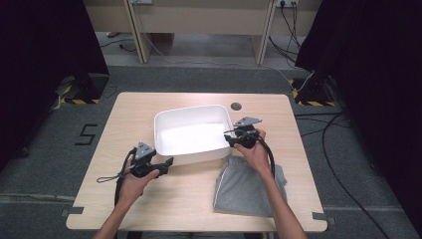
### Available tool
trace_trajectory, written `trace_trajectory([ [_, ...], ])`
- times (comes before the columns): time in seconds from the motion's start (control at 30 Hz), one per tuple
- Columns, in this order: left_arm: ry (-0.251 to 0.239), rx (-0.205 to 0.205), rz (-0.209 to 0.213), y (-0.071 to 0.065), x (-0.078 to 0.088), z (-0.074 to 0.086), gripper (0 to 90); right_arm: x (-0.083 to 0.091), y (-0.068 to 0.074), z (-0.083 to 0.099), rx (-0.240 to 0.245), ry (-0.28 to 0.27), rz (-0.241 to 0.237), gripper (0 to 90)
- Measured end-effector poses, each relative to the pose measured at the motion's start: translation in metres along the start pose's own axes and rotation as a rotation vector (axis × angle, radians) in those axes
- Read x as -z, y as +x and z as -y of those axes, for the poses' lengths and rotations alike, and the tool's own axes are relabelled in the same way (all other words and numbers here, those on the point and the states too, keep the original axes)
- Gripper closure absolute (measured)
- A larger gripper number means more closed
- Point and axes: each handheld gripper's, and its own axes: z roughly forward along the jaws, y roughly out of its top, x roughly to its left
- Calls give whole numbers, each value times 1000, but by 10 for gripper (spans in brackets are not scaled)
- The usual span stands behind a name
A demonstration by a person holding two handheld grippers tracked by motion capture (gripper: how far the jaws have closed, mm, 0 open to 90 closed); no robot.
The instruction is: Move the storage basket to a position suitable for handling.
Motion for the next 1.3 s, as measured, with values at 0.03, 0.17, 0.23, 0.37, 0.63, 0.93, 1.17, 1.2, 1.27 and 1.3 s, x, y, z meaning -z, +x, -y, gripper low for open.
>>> trace_trajectory([
  [0.03, -5, 0, 2, -2, -4, -2, 244, 2, -3, 2, -10, -6, 4, 550],
  [0.17, -6, -1, 7, -5, -11, -6, 258, 6, -8, 6, -15, -7, 27, 545],
  [0.23, -8, 3, 10, -6, -14, -7, 262, 8, -10, 7, -21, -8, 36, 544],
  [0.37, -15, 6, 9, -6, -18, -9, 265, 10, -12, 10, -35, -17, 42, 538],
  [0.63, -21, 32, 16, -2, -24, -9, 269, 12, -10, 13, -47, -28, 55, 520],
  [0.93, -19, 35, 21, -3, -32, -14, 273, 15, -14, 17, -79, -48, 65, 501],
  [1.17, -33, 53, 47, 2, -35, -15, 276, 17, -13, 18, -80, -41, 81, 492],
  [1.2, -35, 57, 52, 3, -35, -15, 276, 17, -13, 18, -84, -41, 80, 492],
  [1.27, -36, 62, 56, 3, -35, -15, 276, 17, -12, 18, -83, -43, 82, 491],
  [1.3, -37, 63, 56, 3, -35, -15, 276, 17, -12, 18, -77, -43, 84, 491],
])
